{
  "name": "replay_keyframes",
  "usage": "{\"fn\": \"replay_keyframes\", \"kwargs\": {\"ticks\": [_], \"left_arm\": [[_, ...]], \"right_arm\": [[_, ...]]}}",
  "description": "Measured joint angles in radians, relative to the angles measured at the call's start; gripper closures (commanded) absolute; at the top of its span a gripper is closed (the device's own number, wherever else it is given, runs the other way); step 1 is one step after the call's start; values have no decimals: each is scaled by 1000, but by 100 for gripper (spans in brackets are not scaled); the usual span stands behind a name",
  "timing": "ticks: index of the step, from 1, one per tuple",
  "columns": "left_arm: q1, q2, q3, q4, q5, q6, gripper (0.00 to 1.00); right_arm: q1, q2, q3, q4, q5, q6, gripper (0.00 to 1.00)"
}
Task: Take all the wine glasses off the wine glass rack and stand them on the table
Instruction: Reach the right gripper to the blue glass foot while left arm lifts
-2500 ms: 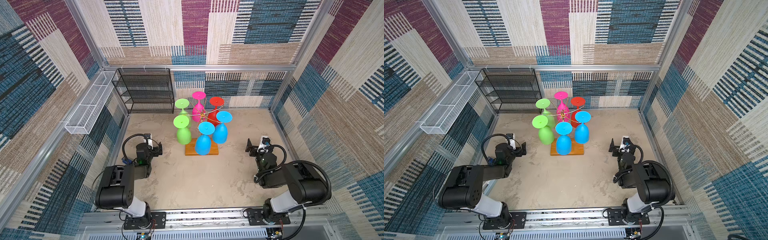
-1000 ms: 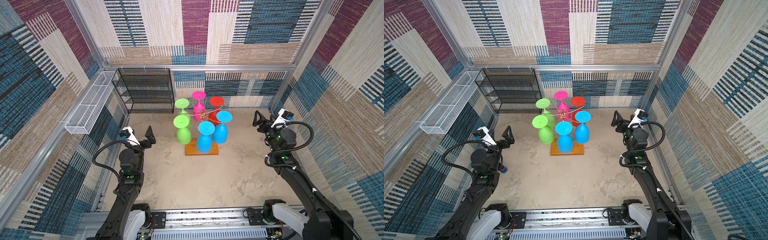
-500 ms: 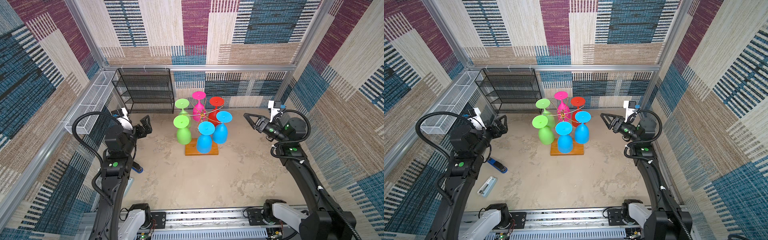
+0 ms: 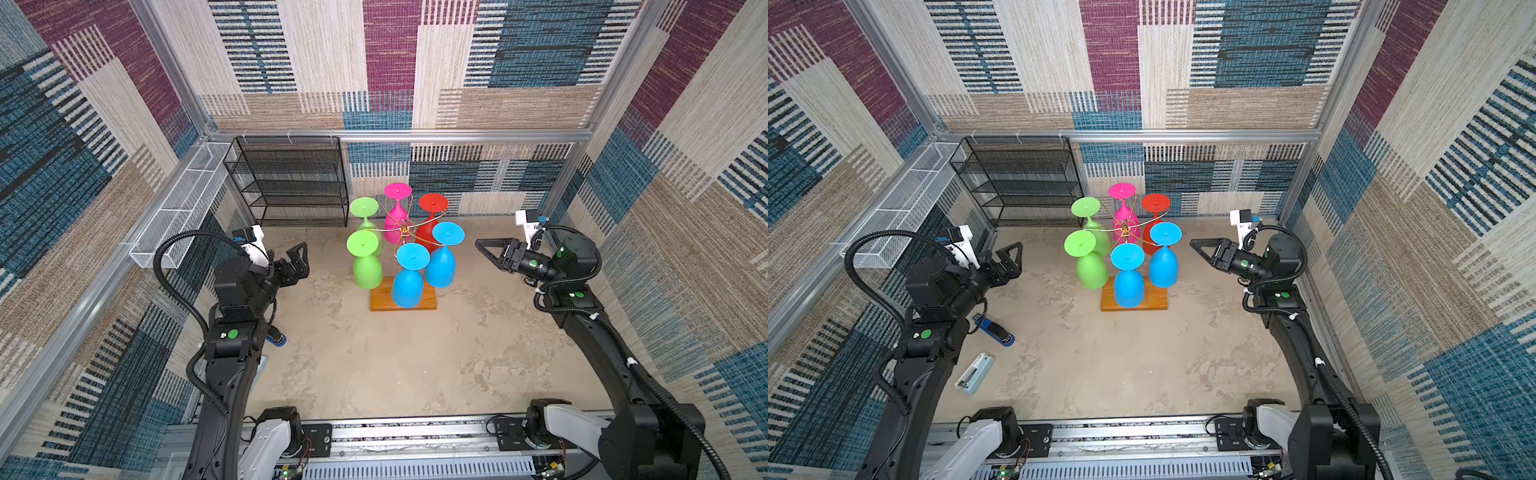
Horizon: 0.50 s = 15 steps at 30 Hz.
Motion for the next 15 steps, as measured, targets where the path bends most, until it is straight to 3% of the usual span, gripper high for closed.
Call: {"fn": "replay_keyframes", "kwargs": {"ticks": [9, 15], "left_arm": [[3, -2, -9, 6, 25, -4, 3], [10, -8, -18, 15, 32, -13, 3]], "right_arm": [[63, 65, 51, 51, 4, 37, 43], [82, 105, 73, 72, 12, 50, 49]]}}
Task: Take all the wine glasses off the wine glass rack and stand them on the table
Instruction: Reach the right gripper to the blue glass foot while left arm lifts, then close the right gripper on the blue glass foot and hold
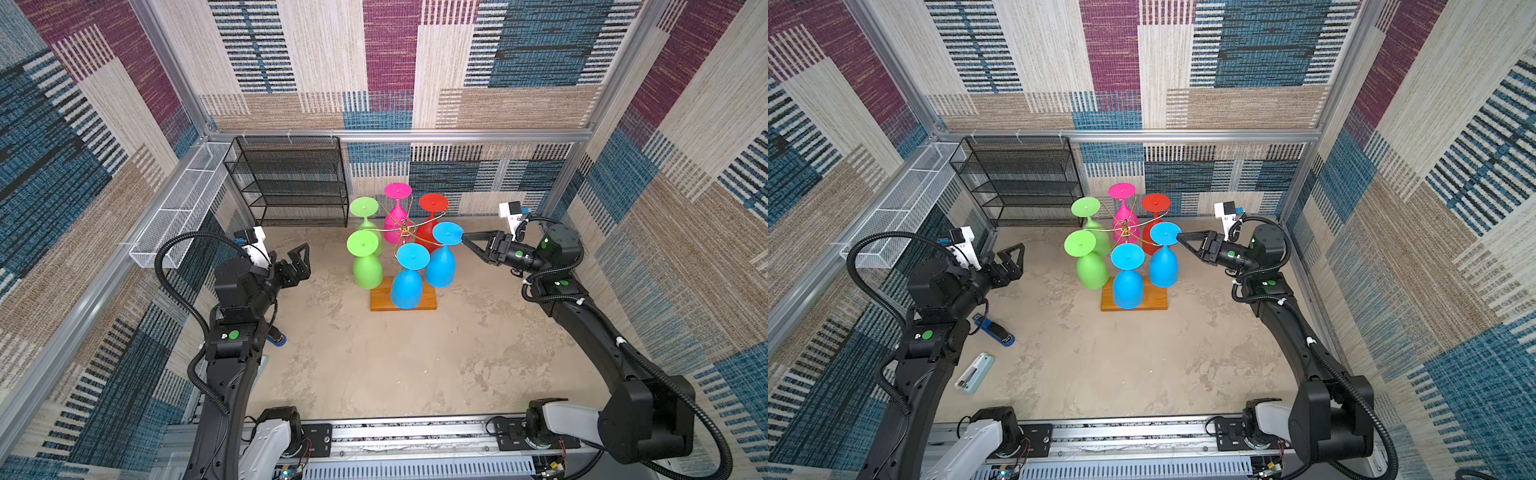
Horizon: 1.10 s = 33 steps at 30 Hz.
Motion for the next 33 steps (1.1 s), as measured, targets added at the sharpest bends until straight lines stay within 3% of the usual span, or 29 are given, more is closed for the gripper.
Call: {"fn": "replay_keyframes", "kwargs": {"ticks": [17, 23, 33], "left_arm": [[35, -5, -24, 34, 31, -37, 3], [43, -5, -30, 40, 44, -45, 3], [64, -14, -37, 48, 68, -66, 3]], "right_arm": [[34, 49, 41, 22, 8, 25, 72], [37, 56, 50, 21, 7, 38, 93], [39, 68, 84, -5, -2, 48, 95]]}}
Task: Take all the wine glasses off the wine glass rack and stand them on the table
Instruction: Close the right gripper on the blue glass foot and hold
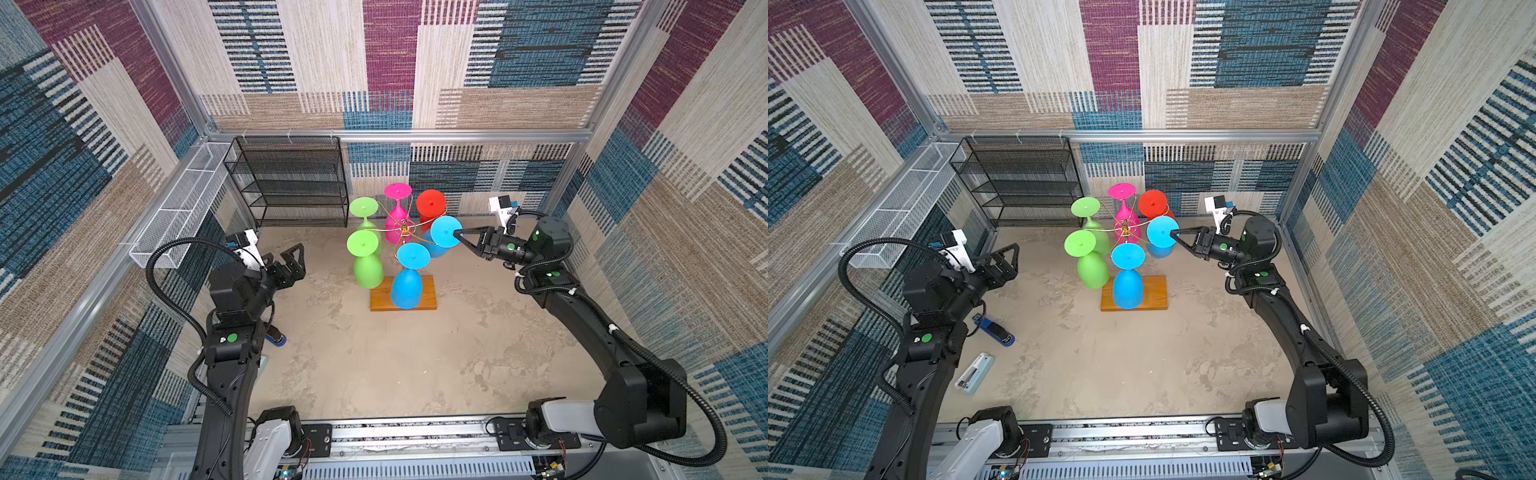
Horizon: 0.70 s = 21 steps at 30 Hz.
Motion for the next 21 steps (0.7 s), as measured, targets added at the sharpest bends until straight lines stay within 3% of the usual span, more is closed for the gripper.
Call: {"fn": "replay_keyframes", "kwargs": {"ticks": [9, 21], "left_arm": [[13, -19, 0, 2, 3, -2, 3], [24, -21, -3, 17, 10, -17, 3]], "right_arm": [[0, 2, 3, -26, -11, 41, 100], [0, -34, 14, -97, -11, 52, 100]]}}
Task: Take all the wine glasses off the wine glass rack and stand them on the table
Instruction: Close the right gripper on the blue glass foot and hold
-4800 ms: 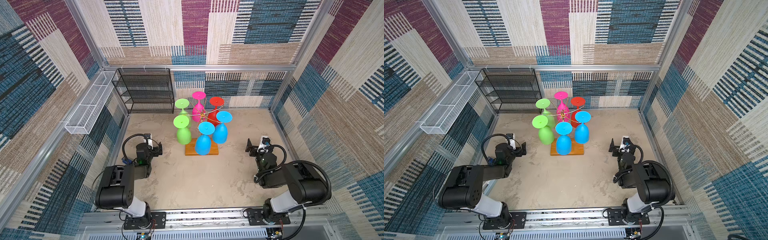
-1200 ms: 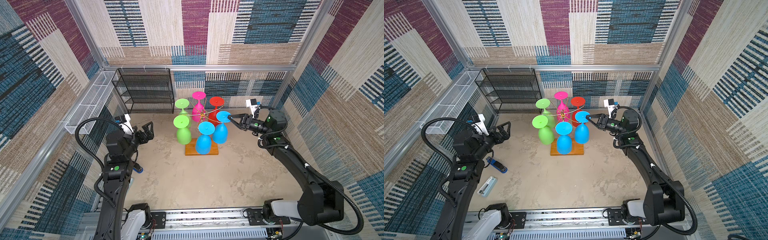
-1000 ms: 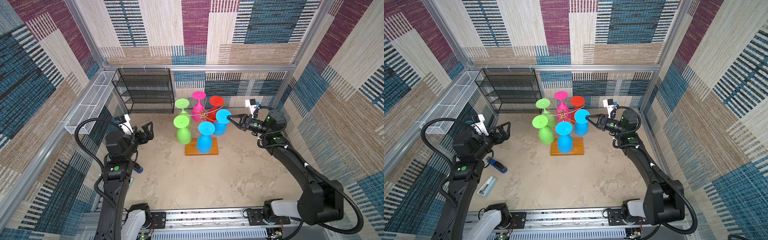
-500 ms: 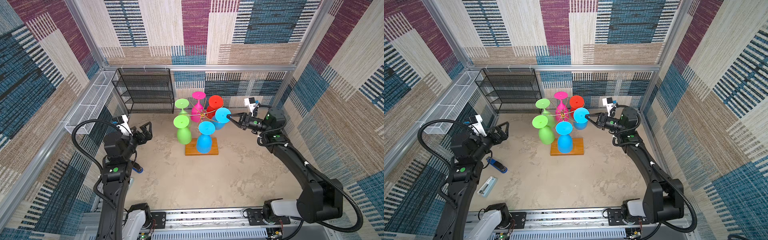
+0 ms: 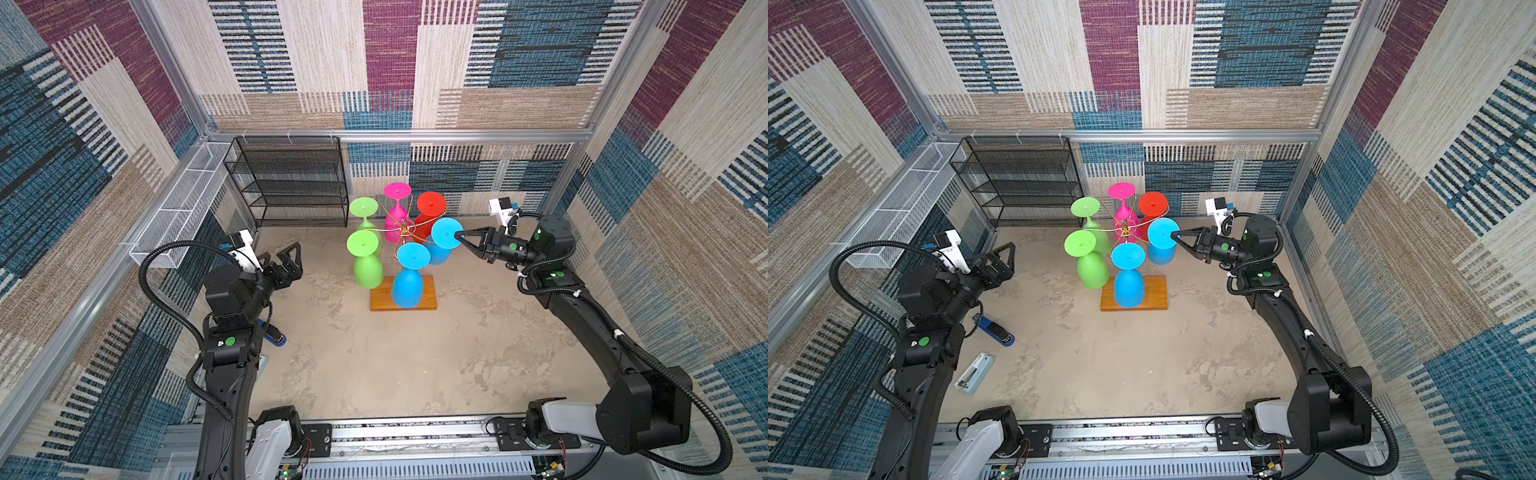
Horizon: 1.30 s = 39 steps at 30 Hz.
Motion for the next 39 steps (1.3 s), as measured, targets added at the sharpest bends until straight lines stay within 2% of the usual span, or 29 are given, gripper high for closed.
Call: {"fn": "replay_keyframes", "kwargs": {"ticks": [16, 39], "left_arm": [[20, -3, -11, 22, 23, -7, 3], [41, 4, -26, 50, 46, -51, 3]], "right_arm": [[0, -2, 42, -38, -6, 17, 100], [42, -60, -13, -82, 11, -23, 100]]}}
